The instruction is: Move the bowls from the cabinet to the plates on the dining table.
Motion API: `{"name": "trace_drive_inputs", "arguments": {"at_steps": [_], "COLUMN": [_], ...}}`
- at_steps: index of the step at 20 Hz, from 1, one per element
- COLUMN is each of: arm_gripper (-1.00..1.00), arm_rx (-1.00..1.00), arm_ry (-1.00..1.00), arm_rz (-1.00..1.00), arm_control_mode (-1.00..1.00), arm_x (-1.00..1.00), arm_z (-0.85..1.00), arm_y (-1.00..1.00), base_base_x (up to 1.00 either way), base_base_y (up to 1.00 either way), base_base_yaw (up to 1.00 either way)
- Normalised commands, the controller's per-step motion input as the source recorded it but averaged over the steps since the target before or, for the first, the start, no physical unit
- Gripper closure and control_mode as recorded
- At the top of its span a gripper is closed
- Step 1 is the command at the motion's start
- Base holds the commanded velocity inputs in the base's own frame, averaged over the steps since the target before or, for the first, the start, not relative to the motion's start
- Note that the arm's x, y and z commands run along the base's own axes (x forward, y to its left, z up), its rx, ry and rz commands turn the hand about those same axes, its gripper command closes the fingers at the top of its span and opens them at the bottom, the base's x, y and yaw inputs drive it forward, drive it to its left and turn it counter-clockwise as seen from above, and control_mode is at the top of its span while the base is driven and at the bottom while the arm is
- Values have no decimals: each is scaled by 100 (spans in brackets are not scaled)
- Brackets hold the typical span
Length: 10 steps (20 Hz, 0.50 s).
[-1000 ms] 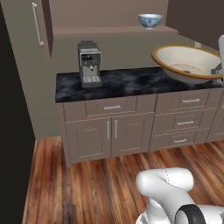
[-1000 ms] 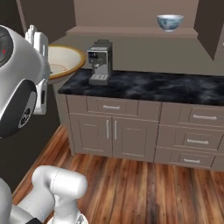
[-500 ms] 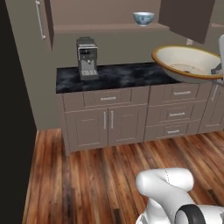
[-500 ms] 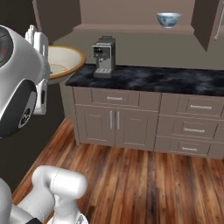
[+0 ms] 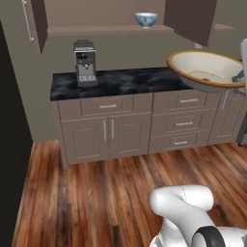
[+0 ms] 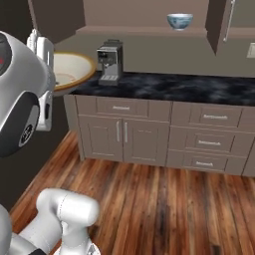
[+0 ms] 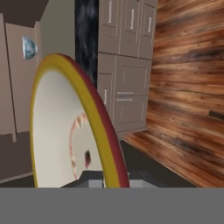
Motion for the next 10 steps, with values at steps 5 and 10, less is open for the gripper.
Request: {"name": "trace_drive_inputs", "arguments": {"at_steps": [5, 10], "arm_gripper": [100, 100], "arm_rx": [0, 0], "arm_ry": [0, 0], "arm_rz": [0, 0], "arm_control_mode": [100, 100], "arm_x": [0, 0], "arm_z": [0, 0], "arm_y": [0, 0], "base_base_x": [-5, -1], "base_base_y": [-61, -47], "base_base_yaw": [-3, -12]}}
